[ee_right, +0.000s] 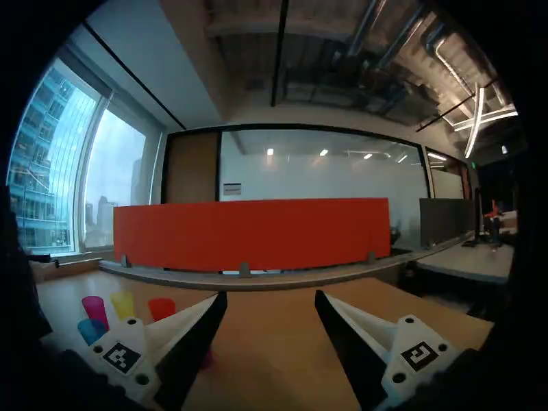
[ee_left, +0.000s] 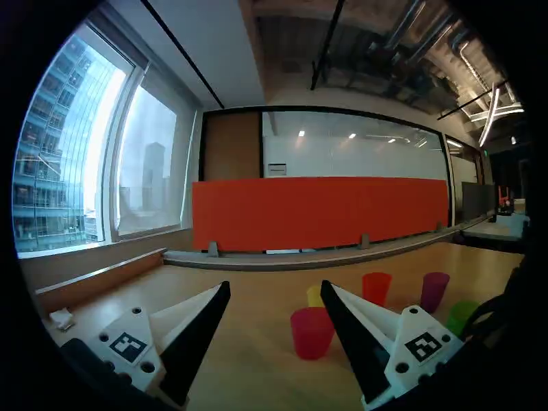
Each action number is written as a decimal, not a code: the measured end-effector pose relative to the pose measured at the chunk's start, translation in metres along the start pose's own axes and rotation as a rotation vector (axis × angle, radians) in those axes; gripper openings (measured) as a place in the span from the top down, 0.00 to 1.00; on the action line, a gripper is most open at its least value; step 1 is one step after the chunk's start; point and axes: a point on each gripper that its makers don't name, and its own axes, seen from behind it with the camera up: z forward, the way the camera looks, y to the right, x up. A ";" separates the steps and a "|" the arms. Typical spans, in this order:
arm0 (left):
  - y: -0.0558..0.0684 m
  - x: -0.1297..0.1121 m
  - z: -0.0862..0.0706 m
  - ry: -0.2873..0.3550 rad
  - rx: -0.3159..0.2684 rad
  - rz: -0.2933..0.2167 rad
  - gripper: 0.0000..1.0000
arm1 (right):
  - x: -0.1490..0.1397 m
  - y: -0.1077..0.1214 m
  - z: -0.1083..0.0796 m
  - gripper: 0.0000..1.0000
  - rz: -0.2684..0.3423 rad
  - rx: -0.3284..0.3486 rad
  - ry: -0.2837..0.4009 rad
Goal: Pour water
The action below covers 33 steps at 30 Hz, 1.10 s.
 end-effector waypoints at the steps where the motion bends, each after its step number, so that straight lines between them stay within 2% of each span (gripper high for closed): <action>1: -0.001 -0.003 0.000 -0.003 0.001 0.001 0.01 | 0.000 0.000 0.000 0.01 0.002 -0.001 -0.001; 12: -0.014 -0.024 -0.006 -0.009 0.002 -0.015 0.02 | -0.003 0.000 -0.007 0.01 0.011 -0.004 -0.010; 18: -0.020 -0.032 -0.006 -0.011 0.002 0.000 0.02 | -0.005 -0.006 -0.009 0.01 0.013 0.002 -0.020; 33: -0.021 -0.042 -0.003 -0.026 -0.013 -0.017 0.02 | -0.003 -0.012 -0.004 0.01 0.017 0.011 -0.022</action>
